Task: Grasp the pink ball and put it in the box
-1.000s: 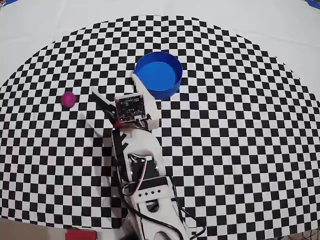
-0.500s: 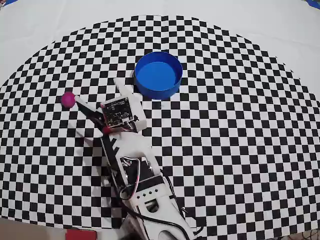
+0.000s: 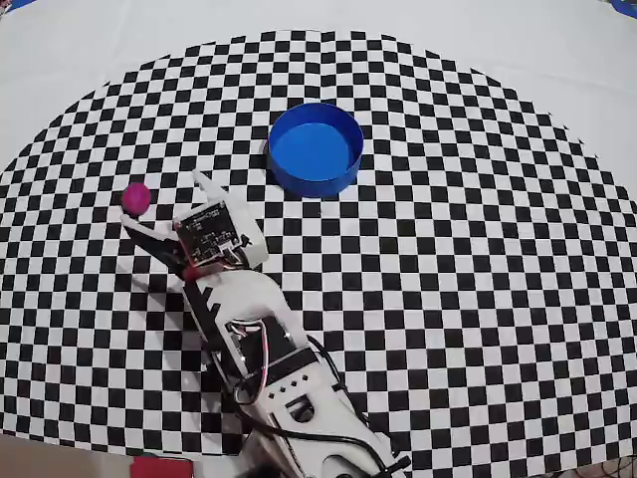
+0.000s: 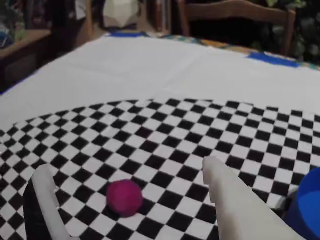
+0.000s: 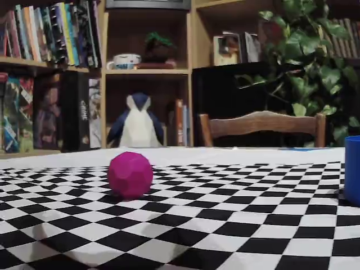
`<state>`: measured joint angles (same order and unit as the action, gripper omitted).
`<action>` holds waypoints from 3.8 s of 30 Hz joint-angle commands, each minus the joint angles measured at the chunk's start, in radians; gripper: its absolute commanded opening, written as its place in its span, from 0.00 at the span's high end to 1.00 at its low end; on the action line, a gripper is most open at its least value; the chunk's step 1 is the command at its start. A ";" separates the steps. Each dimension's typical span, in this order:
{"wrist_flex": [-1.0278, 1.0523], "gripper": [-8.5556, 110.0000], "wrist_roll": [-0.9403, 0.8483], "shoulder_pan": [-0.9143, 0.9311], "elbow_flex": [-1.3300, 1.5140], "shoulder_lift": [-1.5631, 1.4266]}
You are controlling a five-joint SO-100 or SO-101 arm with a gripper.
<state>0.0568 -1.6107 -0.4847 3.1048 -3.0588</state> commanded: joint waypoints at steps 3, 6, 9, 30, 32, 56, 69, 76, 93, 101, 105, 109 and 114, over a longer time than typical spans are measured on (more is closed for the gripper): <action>0.003 0.63 -0.006 -0.029 0.008 0.006; 0.003 0.63 -0.006 -0.037 0.008 0.008; 0.003 0.63 -0.006 -0.037 0.008 0.012; -0.002 0.63 -0.006 -0.069 0.008 0.067; -0.002 0.63 -0.006 -0.072 0.008 0.072; -0.049 0.63 -0.006 -0.075 0.000 0.181; -0.043 0.63 0.003 -0.075 -0.035 0.247; -0.048 0.63 0.005 -0.075 -0.095 0.353; -0.101 0.63 0.005 -0.067 -0.224 0.612; -0.140 0.63 0.005 -0.066 -0.285 0.735; -0.152 0.63 0.005 -0.064 -0.316 0.788; -0.166 0.63 0.005 -0.063 -0.341 0.834; -0.170 0.63 0.005 -0.058 -0.377 0.894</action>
<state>-0.0951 -1.6107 -0.5507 2.7780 -2.1813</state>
